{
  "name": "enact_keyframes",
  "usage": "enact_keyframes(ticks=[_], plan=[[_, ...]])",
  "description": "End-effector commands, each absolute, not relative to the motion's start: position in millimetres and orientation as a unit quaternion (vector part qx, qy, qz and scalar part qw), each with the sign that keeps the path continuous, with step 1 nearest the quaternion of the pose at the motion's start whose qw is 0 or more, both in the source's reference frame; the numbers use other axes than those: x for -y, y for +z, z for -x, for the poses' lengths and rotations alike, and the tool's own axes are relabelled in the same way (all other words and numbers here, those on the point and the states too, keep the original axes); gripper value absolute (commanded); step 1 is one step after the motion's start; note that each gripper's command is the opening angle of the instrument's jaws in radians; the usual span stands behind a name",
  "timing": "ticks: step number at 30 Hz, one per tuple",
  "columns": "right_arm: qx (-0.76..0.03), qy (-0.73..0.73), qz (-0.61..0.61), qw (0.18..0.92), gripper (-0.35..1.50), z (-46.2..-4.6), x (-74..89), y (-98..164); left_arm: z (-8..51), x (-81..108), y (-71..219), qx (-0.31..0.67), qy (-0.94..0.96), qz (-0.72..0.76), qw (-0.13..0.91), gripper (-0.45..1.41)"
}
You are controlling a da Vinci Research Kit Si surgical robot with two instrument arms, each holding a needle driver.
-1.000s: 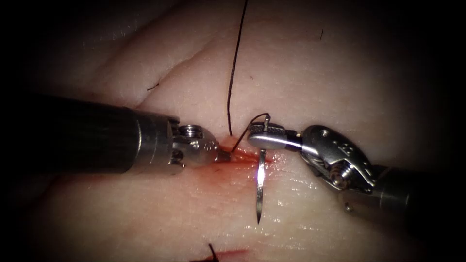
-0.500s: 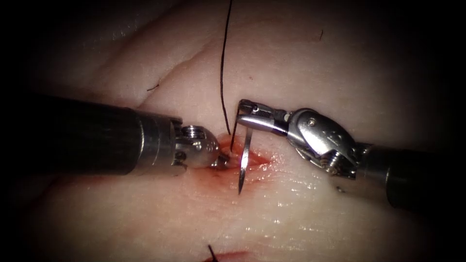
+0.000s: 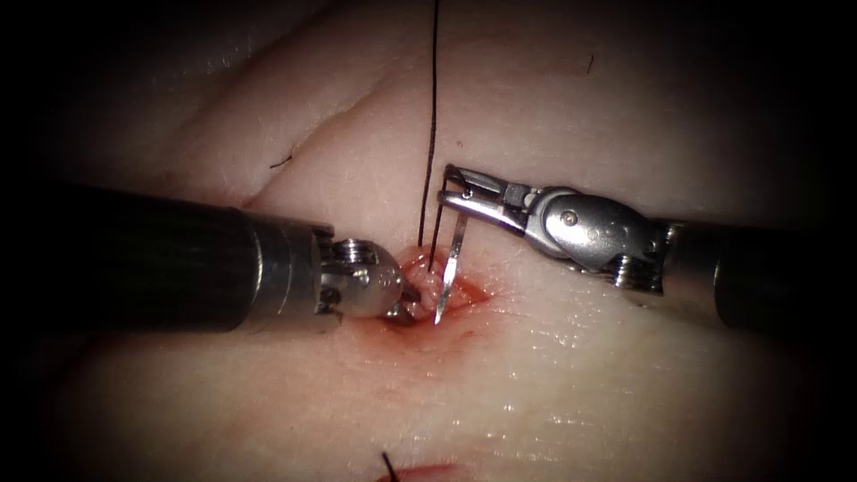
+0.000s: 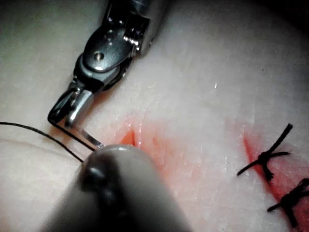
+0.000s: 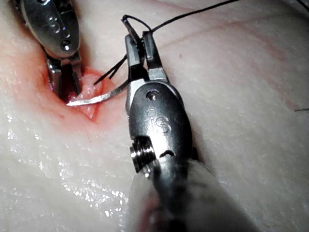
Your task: Wound Closure
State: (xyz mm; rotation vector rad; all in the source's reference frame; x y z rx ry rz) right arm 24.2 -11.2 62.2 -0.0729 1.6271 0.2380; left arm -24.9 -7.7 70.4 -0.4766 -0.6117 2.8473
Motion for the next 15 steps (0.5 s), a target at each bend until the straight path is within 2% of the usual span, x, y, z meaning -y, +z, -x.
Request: enact_keyframes(ticks=[1,15], plan=[[-0.722,0.101,0.045,0.683,-0.35,-25.2,11.0,62.6,25.6,7.4,70.8,0.207,0.96,0.16,0.095,0.46],[-0.717,0.097,0.067,0.687,-0.35,-27.1,12.4,63.3,25.7,6.2,69.7,0.201,0.956,0.187,0.105,0.46]])
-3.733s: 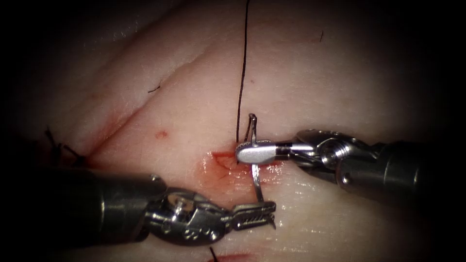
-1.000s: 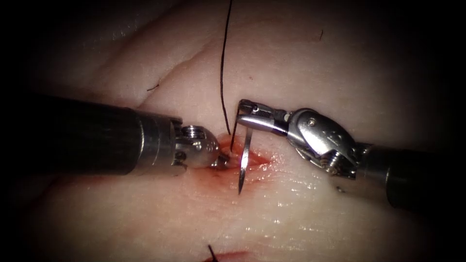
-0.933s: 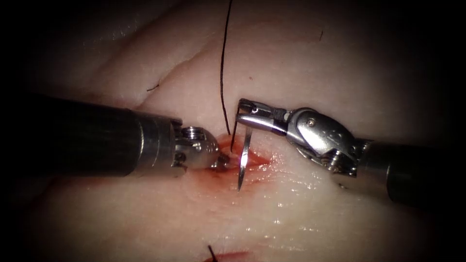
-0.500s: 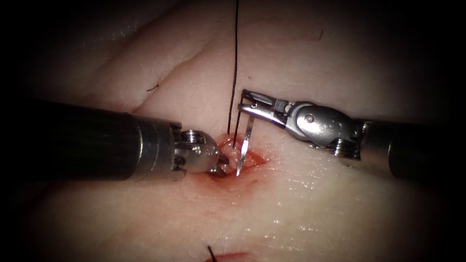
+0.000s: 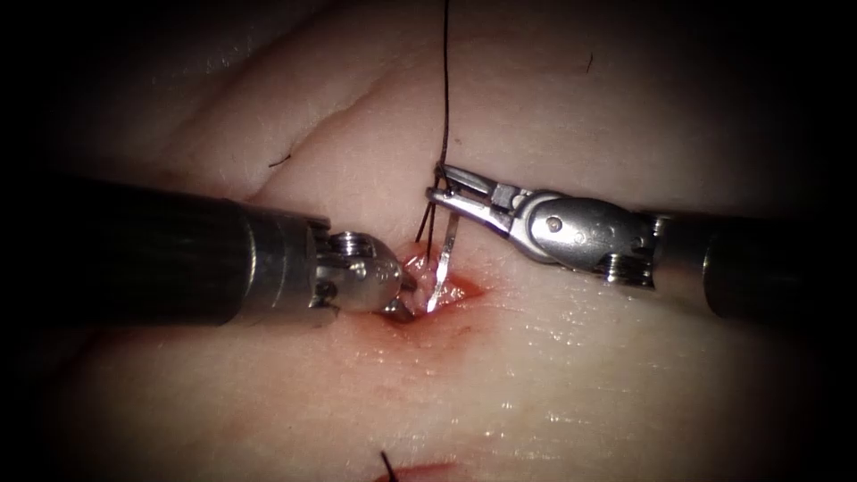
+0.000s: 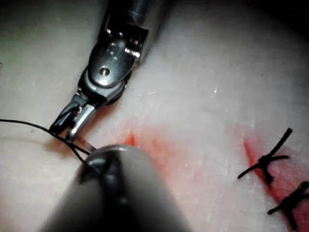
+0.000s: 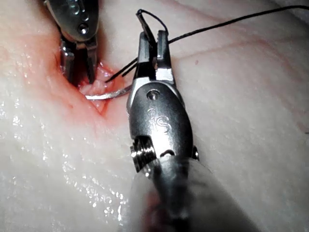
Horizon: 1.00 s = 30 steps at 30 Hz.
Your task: Wound Closure
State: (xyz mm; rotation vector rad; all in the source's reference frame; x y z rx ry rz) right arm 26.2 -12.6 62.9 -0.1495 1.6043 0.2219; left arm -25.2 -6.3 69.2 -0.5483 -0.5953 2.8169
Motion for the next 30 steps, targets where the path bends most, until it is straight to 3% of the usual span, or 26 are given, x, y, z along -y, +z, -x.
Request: enact_keyframes(ticks=[1,23,30], plan=[[-0.716,0.098,0.069,0.688,-0.35,-27.3,12.5,63.4,25.7,6.0,69.5,0.197,0.956,0.189,0.107,0.46],[-0.718,0.135,0.062,0.68,-0.35,-28.7,14.6,62.3,24.3,6.1,69.3,0.193,0.953,0.205,0.114,0.39],[-0.718,0.141,0.06,0.679,-0.35,-28.2,14.1,62.1,23.1,5.4,64.9,0.156,0.949,0.233,0.144,0.19]])
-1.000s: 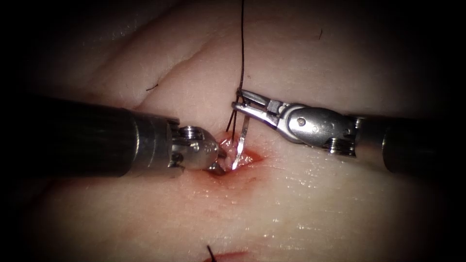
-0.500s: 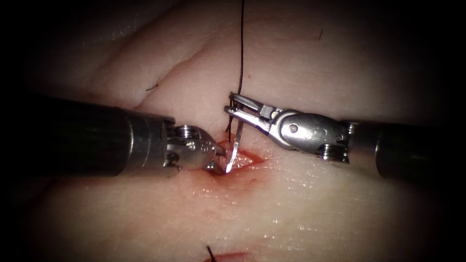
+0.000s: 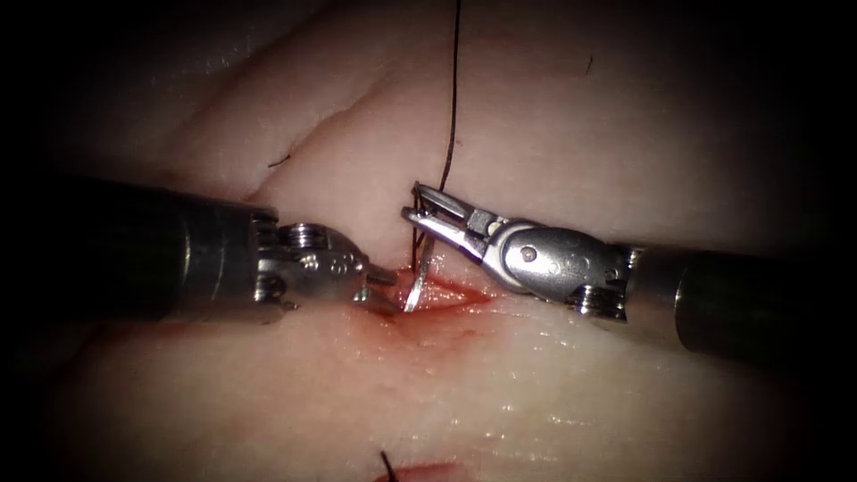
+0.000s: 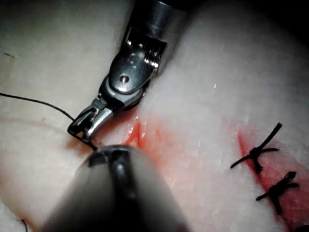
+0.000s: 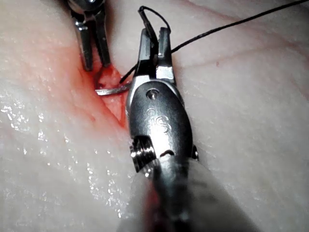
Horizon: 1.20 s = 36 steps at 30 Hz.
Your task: Wound Closure
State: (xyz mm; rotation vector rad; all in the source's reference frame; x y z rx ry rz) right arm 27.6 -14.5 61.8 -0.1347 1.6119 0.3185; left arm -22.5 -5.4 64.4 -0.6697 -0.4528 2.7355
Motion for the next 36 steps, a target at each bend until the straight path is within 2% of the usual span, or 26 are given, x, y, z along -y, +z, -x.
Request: enact_keyframes(ticks=[1,4,5,8,9,15,36], plan=[[-0.718,0.143,0.058,0.679,-0.35,-28.1,14.0,62.2,23.0,5.5,64.4,0.155,0.948,0.233,0.15,0.19],[-0.718,0.145,0.057,0.679,-0.35,-28.1,14.0,62.2,23.0,5.7,63.3,0.148,0.949,0.238,0.146,0.17],[-0.717,0.145,0.056,0.68,-0.35,-28.1,14.0,62.2,23.1,6.1,62.5,0.145,0.948,0.242,0.146,0.09],[-0.715,0.143,0.054,0.682,-0.35,-28.2,13.9,62.2,23.3,6.7,61.9,0.141,0.948,0.244,0.146,0.04],[-0.711,0.139,0.05,0.687,-0.35,-28.1,13.8,62.3,23.5,7.2,61.7,0.137,0.949,0.244,0.144,-0.03],[-0.71,0.132,0.021,0.691,-0.35,-28.3,13.6,62.4,24.5,9.7,62.9,0.128,0.95,0.243,0.147,-0.11],[-0.699,0.158,-0.038,0.697,-0.35,-28.8,13.5,62.8,24.5,13.3,66.2,0.141,0.948,0.254,0.131,-0.15]])
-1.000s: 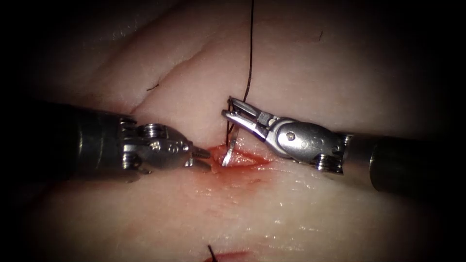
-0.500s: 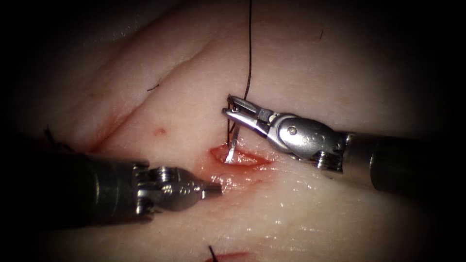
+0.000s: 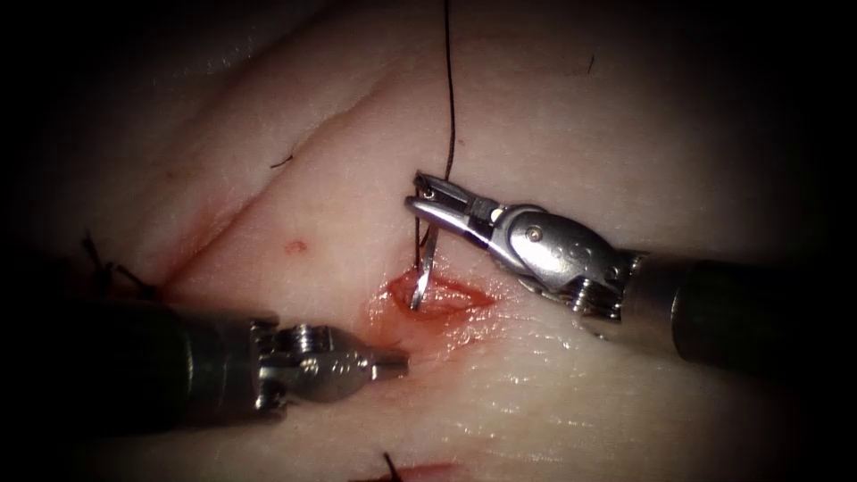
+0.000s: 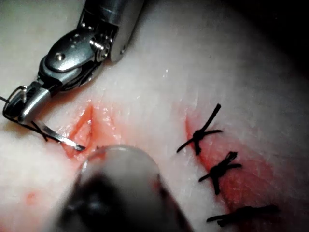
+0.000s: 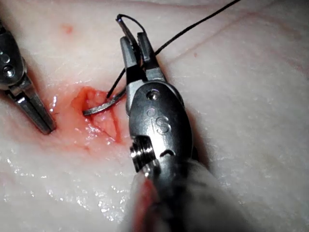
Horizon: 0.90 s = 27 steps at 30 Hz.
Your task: Wound Closure
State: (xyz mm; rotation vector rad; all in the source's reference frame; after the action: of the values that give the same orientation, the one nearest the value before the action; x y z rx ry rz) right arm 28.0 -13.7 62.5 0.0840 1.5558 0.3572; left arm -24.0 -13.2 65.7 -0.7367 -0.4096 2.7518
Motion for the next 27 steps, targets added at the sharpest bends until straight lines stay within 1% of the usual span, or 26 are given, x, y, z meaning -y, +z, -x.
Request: enact_keyframes(ticks=[1,7,12,27], plan=[[-0.698,0.159,-0.04,0.697,-0.35,-28.8,13.6,62.8,24.5,13.3,66.2,0.141,0.948,0.254,0.131,-0.15],[-0.698,0.171,-0.064,0.693,-0.35,-29.0,13.7,62.9,23.9,13.8,65.8,0.142,0.948,0.256,0.128,-0.18],[-0.697,0.183,-0.078,0.689,-0.35,-29.1,13.8,62.7,23.7,13.9,66.0,0.141,0.948,0.256,0.127,-0.27],[-0.678,0.223,-0.136,0.687,-0.35,-29.5,14.6,62.7,23.3,14.2,67.0,0.136,0.949,0.257,0.12,-0.28]])
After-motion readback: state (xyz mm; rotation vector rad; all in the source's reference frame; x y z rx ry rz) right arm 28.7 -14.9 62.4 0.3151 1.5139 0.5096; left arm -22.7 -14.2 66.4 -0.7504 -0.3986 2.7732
